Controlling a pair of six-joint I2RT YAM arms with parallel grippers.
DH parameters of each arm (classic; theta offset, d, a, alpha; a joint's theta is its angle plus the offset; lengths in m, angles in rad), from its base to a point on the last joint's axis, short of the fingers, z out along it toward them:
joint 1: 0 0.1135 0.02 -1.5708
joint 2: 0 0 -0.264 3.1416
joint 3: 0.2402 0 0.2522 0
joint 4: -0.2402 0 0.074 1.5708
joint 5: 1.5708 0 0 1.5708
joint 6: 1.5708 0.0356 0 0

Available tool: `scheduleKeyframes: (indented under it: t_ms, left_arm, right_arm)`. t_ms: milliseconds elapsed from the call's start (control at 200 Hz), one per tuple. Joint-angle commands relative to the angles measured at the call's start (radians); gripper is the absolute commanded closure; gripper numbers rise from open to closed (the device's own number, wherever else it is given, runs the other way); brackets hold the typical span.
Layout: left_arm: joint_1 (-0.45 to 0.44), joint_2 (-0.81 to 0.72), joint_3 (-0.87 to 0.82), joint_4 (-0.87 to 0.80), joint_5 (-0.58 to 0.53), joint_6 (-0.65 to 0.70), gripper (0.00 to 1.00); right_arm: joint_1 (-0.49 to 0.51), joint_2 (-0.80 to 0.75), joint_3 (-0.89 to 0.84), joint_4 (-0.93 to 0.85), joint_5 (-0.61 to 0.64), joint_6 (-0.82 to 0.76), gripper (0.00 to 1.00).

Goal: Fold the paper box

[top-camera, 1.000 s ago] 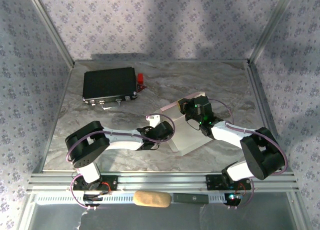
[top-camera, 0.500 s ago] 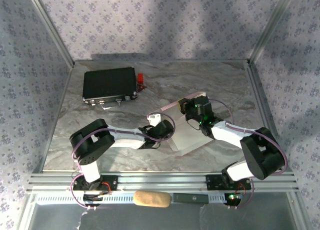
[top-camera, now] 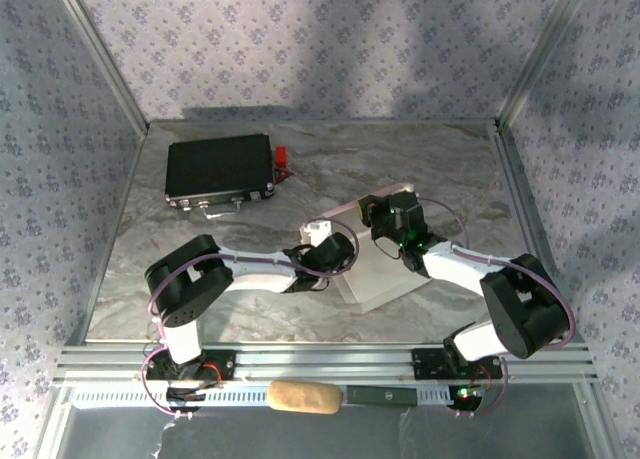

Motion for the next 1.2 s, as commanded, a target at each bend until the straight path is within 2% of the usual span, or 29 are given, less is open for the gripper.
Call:
scheduleKeyframes:
  t_ms: [0,420,570,770,909,1059,1194]
  left_arm:
    - [0.001,0.031,0.046,0.028,0.028,0.020,0.51]
    - [-0.008,0.045,0.077,-0.002,0.019,0.048,0.52]
    - [-0.048,-0.144,0.066,-0.120,-0.105,0.149,0.49]
    - [0.001,-0.441,-0.053,-0.237,-0.119,0.295,0.48]
    - [0.102,-0.671,-0.197,-0.263,-0.091,0.411,0.51]
    - [0.394,-0.820,-0.392,-0.169,0.236,0.451,0.62]
    - [0.492,-0.838,-0.472,-0.083,0.371,0.515,0.66]
  right_arm:
    - [0.007,-0.005,-0.016,-0.024,-0.014,0.017,1.00]
    - [0.009,-0.018,-0.029,-0.024,-0.001,0.020,1.00]
    - [-0.014,-0.018,-0.045,0.029,-0.020,0.009,1.00]
    - [-0.031,0.009,-0.010,0.075,-0.083,-0.016,1.00]
    - [-0.005,0.054,0.031,0.089,-0.091,-0.018,1.00]
    - [0.041,0.124,0.087,0.158,-0.086,-0.017,1.00]
    - [0.071,0.170,0.141,0.191,-0.096,-0.034,1.00]
